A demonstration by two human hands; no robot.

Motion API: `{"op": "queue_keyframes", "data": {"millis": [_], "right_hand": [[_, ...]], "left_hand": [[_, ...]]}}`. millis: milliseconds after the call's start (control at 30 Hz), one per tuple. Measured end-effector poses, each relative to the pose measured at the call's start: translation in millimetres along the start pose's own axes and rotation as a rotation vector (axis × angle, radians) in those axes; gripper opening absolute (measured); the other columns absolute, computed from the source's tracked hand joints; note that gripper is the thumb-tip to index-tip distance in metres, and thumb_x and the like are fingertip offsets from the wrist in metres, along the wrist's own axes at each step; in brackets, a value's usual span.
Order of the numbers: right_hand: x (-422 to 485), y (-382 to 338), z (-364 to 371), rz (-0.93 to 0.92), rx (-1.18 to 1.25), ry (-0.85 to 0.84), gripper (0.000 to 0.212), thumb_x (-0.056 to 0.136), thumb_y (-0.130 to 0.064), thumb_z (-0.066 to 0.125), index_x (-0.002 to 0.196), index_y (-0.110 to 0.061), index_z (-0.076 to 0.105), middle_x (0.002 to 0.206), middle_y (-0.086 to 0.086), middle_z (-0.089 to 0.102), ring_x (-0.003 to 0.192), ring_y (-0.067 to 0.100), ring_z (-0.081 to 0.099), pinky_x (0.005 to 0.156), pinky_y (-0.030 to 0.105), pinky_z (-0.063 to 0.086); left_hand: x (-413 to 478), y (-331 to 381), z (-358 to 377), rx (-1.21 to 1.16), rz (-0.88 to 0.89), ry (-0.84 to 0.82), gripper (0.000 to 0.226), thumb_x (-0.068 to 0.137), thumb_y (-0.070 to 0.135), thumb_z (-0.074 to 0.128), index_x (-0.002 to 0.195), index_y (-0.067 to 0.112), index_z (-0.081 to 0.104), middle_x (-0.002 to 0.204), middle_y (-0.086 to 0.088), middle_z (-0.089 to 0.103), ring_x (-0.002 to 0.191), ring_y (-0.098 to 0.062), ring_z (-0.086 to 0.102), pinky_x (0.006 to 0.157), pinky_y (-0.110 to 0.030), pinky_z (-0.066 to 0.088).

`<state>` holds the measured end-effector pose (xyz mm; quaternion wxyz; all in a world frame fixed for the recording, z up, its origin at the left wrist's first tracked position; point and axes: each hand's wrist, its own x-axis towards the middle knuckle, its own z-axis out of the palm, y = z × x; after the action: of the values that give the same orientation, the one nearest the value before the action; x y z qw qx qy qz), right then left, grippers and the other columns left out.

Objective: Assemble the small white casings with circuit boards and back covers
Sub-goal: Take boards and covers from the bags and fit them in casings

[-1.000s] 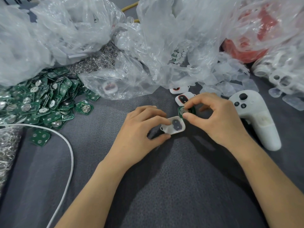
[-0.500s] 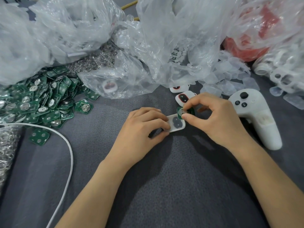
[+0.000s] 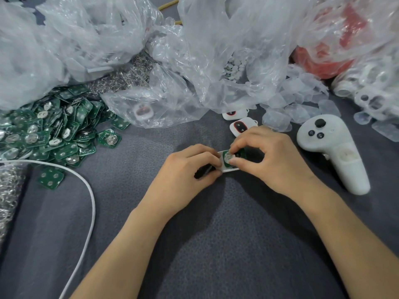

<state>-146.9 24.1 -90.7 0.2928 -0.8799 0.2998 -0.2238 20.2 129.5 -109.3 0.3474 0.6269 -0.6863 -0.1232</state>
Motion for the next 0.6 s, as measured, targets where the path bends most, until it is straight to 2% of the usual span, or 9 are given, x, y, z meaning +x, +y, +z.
{"op": "queue_keyframes", "data": {"millis": [133, 267, 600], "right_hand": [[2.3, 0.2, 0.9, -0.027, -0.062, 0.000, 0.014, 0.074, -0.017, 0.080, 0.085, -0.010, 0.074, 0.090, 0.000, 0.067, 0.093, 0.016, 0.055, 0.085, 0.024, 0.040], [2.2, 1.6, -3.2, -0.024, -0.056, -0.056, 0.016, 0.074, -0.019, 0.080, 0.089, -0.015, 0.075, 0.094, -0.005, 0.067, 0.089, 0.006, 0.052, 0.079, 0.007, 0.033], [2.7, -3.5, -2.8, -0.025, -0.140, -0.083, 0.019, 0.074, -0.020, 0.079, 0.092, -0.014, 0.074, 0.098, -0.005, 0.063, 0.097, 0.009, 0.047, 0.086, 0.003, 0.025]], "left_hand": [[0.3, 0.7, 0.5, 0.011, -0.001, 0.006, 0.006, 0.080, 0.009, 0.076, 0.085, 0.008, 0.073, 0.101, 0.001, 0.069, 0.091, -0.011, 0.065, 0.083, -0.028, 0.050], [0.2, 1.0, 0.9, 0.017, 0.020, 0.011, 0.006, 0.081, 0.009, 0.075, 0.086, 0.008, 0.074, 0.101, 0.001, 0.068, 0.089, -0.013, 0.066, 0.081, -0.030, 0.051], [0.0, 0.9, 2.4, 0.027, 0.041, 0.024, 0.006, 0.079, 0.008, 0.076, 0.085, 0.007, 0.075, 0.099, -0.002, 0.069, 0.086, -0.015, 0.067, 0.079, -0.031, 0.051]]}}
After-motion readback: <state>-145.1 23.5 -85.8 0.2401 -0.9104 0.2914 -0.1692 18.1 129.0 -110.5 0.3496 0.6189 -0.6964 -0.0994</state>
